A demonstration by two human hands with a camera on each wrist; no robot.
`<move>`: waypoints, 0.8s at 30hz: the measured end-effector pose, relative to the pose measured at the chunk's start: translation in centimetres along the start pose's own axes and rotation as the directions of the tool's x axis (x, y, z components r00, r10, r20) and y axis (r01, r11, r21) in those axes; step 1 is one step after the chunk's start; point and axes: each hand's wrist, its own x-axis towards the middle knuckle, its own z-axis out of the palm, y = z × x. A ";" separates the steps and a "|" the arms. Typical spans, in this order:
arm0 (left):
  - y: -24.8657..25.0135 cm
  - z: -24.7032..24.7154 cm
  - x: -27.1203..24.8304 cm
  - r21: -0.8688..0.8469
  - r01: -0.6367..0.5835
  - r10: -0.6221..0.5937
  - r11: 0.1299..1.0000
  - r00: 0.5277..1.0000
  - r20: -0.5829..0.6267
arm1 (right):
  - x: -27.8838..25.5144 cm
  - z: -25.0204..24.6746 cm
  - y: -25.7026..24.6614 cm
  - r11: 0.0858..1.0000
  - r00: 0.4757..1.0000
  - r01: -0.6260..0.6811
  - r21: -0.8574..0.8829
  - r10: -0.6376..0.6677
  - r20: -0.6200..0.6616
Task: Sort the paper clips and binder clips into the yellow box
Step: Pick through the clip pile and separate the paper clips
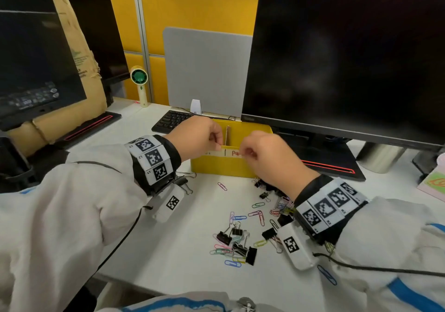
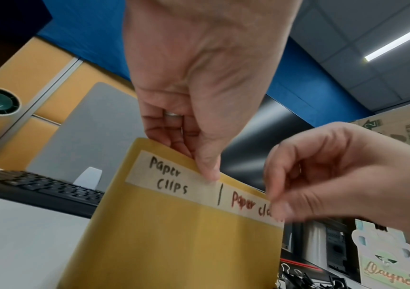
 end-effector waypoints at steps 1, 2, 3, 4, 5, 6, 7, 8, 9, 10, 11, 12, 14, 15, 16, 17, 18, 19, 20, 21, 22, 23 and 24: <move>-0.1 0.0 -0.1 -0.016 0.011 -0.011 1.000 1.000 -0.009 | 0.0 0.5 -0.8 0.998 0.997 0.065 0.025 -0.066 0.044; -0.1 0.0 -0.1 -0.039 0.022 -0.022 0.999 1.000 -0.016 | 0.0 1.1 -1.4 0.994 0.985 0.092 0.051 -0.098 0.140; -0.2 0.0 -0.2 -0.064 0.034 -0.035 0.997 0.999 -0.020 | 0.2 1.9 -1.8 0.994 0.960 0.080 0.071 -0.096 0.265; -0.2 0.1 -0.3 -0.086 0.044 -0.046 0.995 0.999 -0.025 | 0.5 2.6 -2.2 0.995 0.920 0.054 0.088 -0.084 0.383; -0.3 0.3 -0.4 -0.105 0.050 -0.054 0.993 0.998 -0.031 | 0.6 3.3 -2.3 0.994 0.878 0.040 0.097 -0.082 0.471; -0.3 0.5 -0.6 -0.122 0.052 -0.057 0.991 0.998 -0.040 | 0.8 3.8 -2.4 0.994 0.854 0.038 0.101 -0.085 0.513; -0.4 0.8 -0.8 -0.134 0.049 -0.057 0.990 0.997 -0.050 | 1.0 4.1 -2.4 0.993 0.855 0.045 0.107 -0.094 0.510; -0.4 1.1 -0.9 -0.142 0.048 -0.057 0.989 0.997 -0.058 | 1.1 4.4 -2.4 0.992 0.869 0.041 0.116 -0.093 0.486; -0.5 1.4 -1.1 -0.151 0.045 -0.055 0.988 0.996 -0.063 | 1.0 4.5 -2.3 0.990 0.884 0.020 0.140 -0.083 0.460; -0.5 1.7 -1.2 -0.167 0.040 -0.053 0.985 0.996 -0.070 | 0.9 4.5 -2.2 0.985 0.893 -0.009 0.172 -0.070 0.444; -0.6 2.0 -1.4 -0.198 0.033 -0.051 0.980 0.995 -0.086 | 0.8 4.6 -2.1 0.980 0.898 -0.033 0.198 -0.058 0.436; -0.6 2.2 -1.6 -0.242 0.019 -0.048 0.970 0.992 -0.118 | 0.6 4.6 -2.0 0.975 0.903 -0.052 0.216 -0.047 0.428; -0.6 2.4 -2.2 -0.297 -0.048 -0.026 0.954 0.970 -0.240 | 0.2 4.7 -1.5 0.966 0.905 -0.101 0.239 -0.011 0.425; -0.4 2.4 -2.6 -0.285 -0.092 0.000 0.954 0.951 -0.309 | 0.1 4.7 -1.2 0.962 0.901 -0.129 0.239 0.013 0.433; -0.1 2.4 -3.1 -0.265 -0.132 0.030 0.955 0.935 -0.354 | -0.1 4.6 -0.9 0.959 0.898 -0.149 0.239 0.031 0.438; 0.2 2.4 -3.6 -0.257 -0.165 0.062 0.952 0.928 -0.367 | -0.2 4.4 -0.6 0.955 0.896 -0.165 0.248 0.040 0.442; 0.5 2.4 -4.0 -0.266 -0.180 0.083 0.947 0.937 -0.339 | -0.4 4.0 -0.2 0.949 0.894 -0.175 0.264 0.041 0.446; 0.9 2.4 -4.3 -0.279 -0.173 0.098 0.945 0.960 -0.264 | -0.6 3.6 0.2 0.944 0.886 -0.182 0.275 0.037 0.461; 1.1 2.5 -4.5 -0.266 -0.149 0.115 0.952 0.983 -0.140 | -0.9 3.1 0.5 0.945 0.869 -0.181 0.273 0.024 0.494; 1.2 2.7 -4.6 -0.216 -0.132 0.139 0.967 0.990 0.020 | -1.2 2.7 0.9 0.953 0.844 -0.173 0.249 0.013 0.536; 1.3 3.0 -4.6 -0.158 -0.134 0.164 0.978 0.967 0.194 | -1.6 2.4 1.2 0.964 0.819 -0.161 0.213 0.010 0.574; 1.4 3.4 -4.6 -0.124 -0.143 0.178 0.982 0.917 0.358 | -2.0 2.3 1.6 0.972 0.801 -0.149 0.179 0.012 0.599; 1.4 3.8 -4.5 -0.112 -0.144 0.180 0.983 0.855 0.486 | -2.3 2.2 1.9 0.978 0.790 -0.137 0.160 0.011 0.613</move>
